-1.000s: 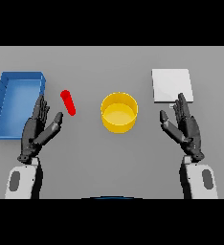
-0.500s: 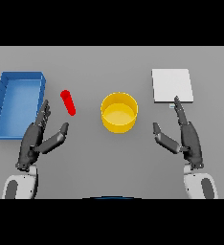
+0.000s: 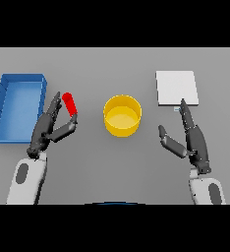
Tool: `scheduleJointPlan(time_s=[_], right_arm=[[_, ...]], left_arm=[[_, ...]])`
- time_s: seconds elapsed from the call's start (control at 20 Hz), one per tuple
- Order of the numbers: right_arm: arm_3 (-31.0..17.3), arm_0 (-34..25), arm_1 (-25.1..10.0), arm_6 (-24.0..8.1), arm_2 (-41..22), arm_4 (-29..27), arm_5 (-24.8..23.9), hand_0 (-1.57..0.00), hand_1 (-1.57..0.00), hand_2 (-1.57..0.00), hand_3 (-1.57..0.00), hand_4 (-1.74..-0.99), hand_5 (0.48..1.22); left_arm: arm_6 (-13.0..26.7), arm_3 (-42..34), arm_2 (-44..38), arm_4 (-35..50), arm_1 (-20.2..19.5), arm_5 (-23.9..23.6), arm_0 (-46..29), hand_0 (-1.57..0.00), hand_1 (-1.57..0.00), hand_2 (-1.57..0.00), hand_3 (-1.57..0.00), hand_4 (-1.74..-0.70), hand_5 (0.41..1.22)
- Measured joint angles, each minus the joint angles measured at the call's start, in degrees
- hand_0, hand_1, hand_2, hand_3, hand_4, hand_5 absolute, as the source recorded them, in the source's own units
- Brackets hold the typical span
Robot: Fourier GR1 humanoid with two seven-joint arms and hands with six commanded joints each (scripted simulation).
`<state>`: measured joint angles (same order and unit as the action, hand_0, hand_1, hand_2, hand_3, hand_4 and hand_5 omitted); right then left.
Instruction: Pick up the red beaker and tilt it to pour out 1 green nut into yellow bowl. Pick up the yellow bowl and place it on the metallic measuring scale.
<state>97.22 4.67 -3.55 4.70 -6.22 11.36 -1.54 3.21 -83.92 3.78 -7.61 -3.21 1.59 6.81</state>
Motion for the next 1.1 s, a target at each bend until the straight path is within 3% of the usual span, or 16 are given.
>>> scheduleJointPlan(time_s=[0.05, 0.25, 0.65, 0.85, 0.95, 1.05, 1.1], right_arm=[[0.76, 0.95, 0.01, 1.1, -0.16, -0.37, 0.38, 0.0, 0.0, 0.0, 0.0, -1.329, 0.685], [-0.52, -0.4, 0.01, -0.6, 0.49, -0.63, 0.11, 0.0, 0.0, 0.0, 0.0, -1.341, 0.689], [0.43, 0.13, -0.03, 0.46, 0.58, -0.96, 0.21, 0.0, 0.0, 0.0, 0.0, -1.329, 0.684], [-0.05, 0.19, 0.27, 0.13, 0.34, -0.8, 0.25, 0.0, 0.0, 0.0, 0.0, -1.311, 0.682], [0.31, -0.12, 0.32, 0.13, 0.41, -0.86, 0.08, 0.0, 0.0, 0.0, 0.0, -1.298, 0.682], [0.03, -0.18, -0.41, -0.06, 1.05, -0.96, 0.05, 0.0, 0.0, 0.0, 0.0, -1.291, 0.684], [0.63, 0.45, -0.07, 0.64, 0.35, -0.23, -0.13, 0.0, 0.0, 0.0, 0.0, -1.289, 0.684]], left_arm=[[0.32, 1.81, -0.28, -0.63, 0.03, -0.6, 1.2, 0.0, 0.0, 0.0, 0.0, -1.37, 0.733], [-1.58, 9.86, -2.11, -0.78, 0.6, -1.42, 5.42, 0.0, 0.0, 0.0, 0.0, -1.34, 0.717], [-3.9, 20.25, -4.23, -0.98, 1.11, -2.12, 14.29, 0.0, 0.0, 0.0, 0.0, -1.31, 0.703], [-4.48, 23.88, -5.35, -0.5, 0.55, -1.44, 17.98, 0.0, 0.0, 0.0, 0.0, -1.33, 0.715], [-7.28, 25.53, -5.53, -0.55, 0.6, -1.2, 18.31, 0.0, 0.0, 0.0, 0.0, -1.36, 0.735], [-9.02, 26.21, -6.22, 0.07, 0.8, -1.3, 18.63, -0.08, -0.08, -0.12, -0.08, -1.42, 0.77], [-8.57, 26.89, -6.6, 0.44, 1.51, -1.81, 19.43, -0.25, -0.28, -0.31, -0.22, -1.44, 0.795]])
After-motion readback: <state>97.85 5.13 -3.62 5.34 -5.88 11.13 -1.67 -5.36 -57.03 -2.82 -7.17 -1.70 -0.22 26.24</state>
